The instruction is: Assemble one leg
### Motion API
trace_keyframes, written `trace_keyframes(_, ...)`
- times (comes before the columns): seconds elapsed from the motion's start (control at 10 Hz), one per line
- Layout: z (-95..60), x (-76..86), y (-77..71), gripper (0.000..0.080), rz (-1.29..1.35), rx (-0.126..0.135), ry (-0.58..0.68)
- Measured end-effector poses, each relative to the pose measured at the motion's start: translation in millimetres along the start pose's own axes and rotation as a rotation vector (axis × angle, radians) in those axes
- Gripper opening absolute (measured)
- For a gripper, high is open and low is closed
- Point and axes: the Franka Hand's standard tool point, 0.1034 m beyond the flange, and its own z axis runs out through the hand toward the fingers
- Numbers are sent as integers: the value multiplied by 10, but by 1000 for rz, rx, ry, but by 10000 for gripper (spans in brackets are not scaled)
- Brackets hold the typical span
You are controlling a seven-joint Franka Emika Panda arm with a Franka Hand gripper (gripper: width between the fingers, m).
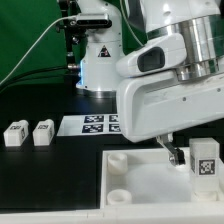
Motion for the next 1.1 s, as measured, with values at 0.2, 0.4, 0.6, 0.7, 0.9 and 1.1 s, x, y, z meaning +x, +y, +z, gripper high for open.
trace_keyframes(0.2,17,-13,-56,649,27,41,-175)
trace_keyframes(0.4,37,-8,-66,649,25,60,-271)
trace_keyframes(0.6,81,-6,-22,649,23,53,-239)
trace_keyframes(0.7,82,-8,-25,626,22,53,-239)
trace_keyframes(0.9,83,-9,-25,439,22,53,-239)
trace_keyframes(1.1,82,-10,-11,297,24,52,-239)
